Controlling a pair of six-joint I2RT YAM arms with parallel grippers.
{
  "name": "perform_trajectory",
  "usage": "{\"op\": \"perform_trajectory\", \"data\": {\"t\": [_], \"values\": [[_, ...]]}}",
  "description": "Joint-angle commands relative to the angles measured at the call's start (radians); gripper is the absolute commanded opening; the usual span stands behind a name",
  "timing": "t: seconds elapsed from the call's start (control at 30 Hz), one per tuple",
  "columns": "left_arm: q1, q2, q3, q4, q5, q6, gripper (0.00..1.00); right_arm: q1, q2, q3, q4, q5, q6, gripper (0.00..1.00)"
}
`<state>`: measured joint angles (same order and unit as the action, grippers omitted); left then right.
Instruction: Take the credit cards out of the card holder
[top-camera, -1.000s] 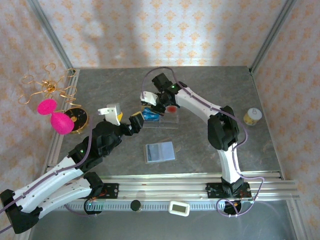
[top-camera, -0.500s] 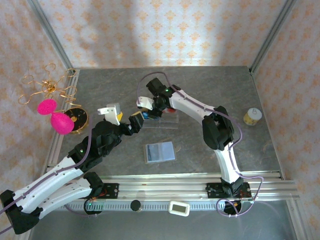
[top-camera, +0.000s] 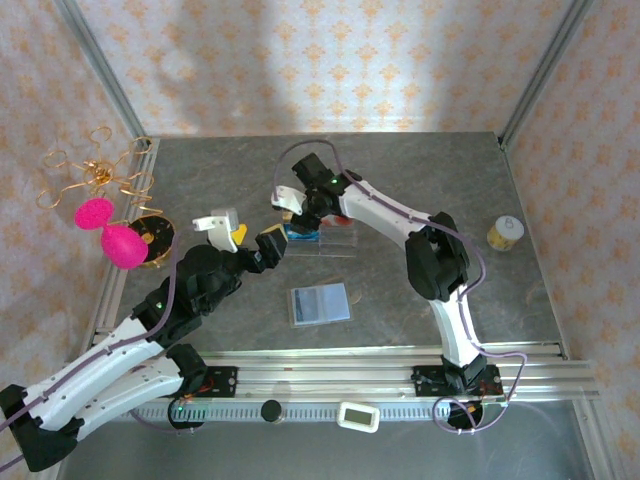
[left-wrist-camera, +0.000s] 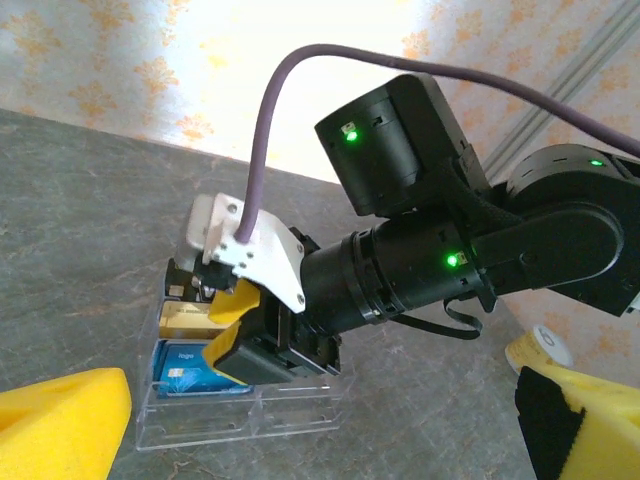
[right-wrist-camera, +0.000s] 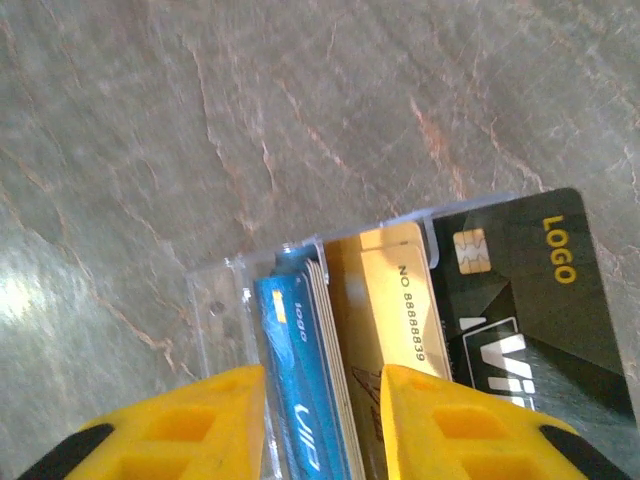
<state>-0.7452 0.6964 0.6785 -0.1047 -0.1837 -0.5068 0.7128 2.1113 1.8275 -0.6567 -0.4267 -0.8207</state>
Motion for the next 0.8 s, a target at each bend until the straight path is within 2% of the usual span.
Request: {"op": "perform_trajectory", "data": {"t": [0.0, 0.13, 0.23, 0.33, 0.43, 0.5, 0.6, 0.77], "values": [[0.008, 0.01, -0.02, 0.042, 0.032, -0.012, 0.99, 0.008, -0.167, -0.085, 0.136, -0.111, 0.137, 0.36], [0.008, 0.027, -0.039, 0.064, 0.051, -0.043, 0.99, 0.01, -0.329, -0.302, 0.405, -0.149, 0.412, 0.38], [0.007, 0.029, -0.062, 0.076, 0.069, -0.069, 0.99, 0.01, -0.446, -0.499, 0.616, -0.057, 0.709, 0.39], [0.008, 0.019, -0.088, 0.071, 0.069, -0.104, 0.99, 0.023, -0.544, -0.696, 0.695, 0.043, 0.917, 0.41], [0.008, 0.006, -0.122, 0.069, 0.069, -0.134, 0.99, 0.064, -0.613, -0.848, 0.664, 0.14, 1.01, 0.42], [0.007, -0.005, -0.147, 0.077, 0.077, -0.148, 0.99, 0.131, -0.628, -0.91, 0.611, 0.196, 1.019, 0.42], [0.008, -0.02, -0.181, 0.089, 0.085, -0.166, 0.99, 0.248, -0.613, -0.956, 0.548, 0.281, 1.035, 0.42], [0.009, -0.045, -0.228, 0.087, 0.083, -0.19, 0.99, 0.374, -0.533, -0.961, 0.525, 0.333, 1.056, 0.42]]}}
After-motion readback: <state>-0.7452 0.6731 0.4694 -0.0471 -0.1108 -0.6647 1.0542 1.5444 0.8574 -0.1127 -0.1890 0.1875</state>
